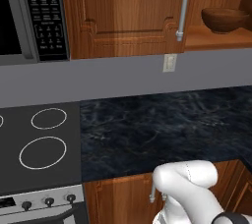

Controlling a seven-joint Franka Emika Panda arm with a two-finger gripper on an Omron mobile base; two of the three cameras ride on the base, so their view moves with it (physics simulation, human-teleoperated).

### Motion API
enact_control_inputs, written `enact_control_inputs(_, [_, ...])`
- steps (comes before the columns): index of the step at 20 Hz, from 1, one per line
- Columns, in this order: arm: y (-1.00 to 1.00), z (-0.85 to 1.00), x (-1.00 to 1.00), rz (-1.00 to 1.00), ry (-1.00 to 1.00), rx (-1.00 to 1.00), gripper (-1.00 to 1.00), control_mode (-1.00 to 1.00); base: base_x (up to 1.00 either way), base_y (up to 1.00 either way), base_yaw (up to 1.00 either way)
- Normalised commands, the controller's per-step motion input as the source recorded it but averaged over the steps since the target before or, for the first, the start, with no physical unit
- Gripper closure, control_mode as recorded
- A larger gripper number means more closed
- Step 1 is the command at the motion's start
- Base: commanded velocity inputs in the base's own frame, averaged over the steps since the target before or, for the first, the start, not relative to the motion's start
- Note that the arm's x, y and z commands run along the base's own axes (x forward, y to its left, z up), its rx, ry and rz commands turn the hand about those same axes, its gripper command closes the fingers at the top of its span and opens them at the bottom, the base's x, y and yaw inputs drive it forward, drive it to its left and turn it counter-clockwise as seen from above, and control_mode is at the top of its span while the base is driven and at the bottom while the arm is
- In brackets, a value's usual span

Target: Move the bowls from the cabinet to the plates on the dining table.

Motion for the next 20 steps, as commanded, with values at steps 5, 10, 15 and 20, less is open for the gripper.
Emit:
enact_control_inputs(5, [0.59,0.00,-0.12,0.00,-0.11,-0.08,-1.00,-1.00,0.00,0.00,0.00])
enact_control_inputs(10, [0.62,-0.09,0.06,0.00,0.01,-0.08,-1.00,-1.00,0.00,0.00,0.00])
enact_control_inputs(15, [0.62,-0.05,0.14,0.00,0.01,-0.04,-1.00,-1.00,0.00,0.00,0.00])
enact_control_inputs(20, [0.51,0.00,0.31,-0.01,0.00,-0.06,-1.00,-1.00,0.00,0.00,0.00])
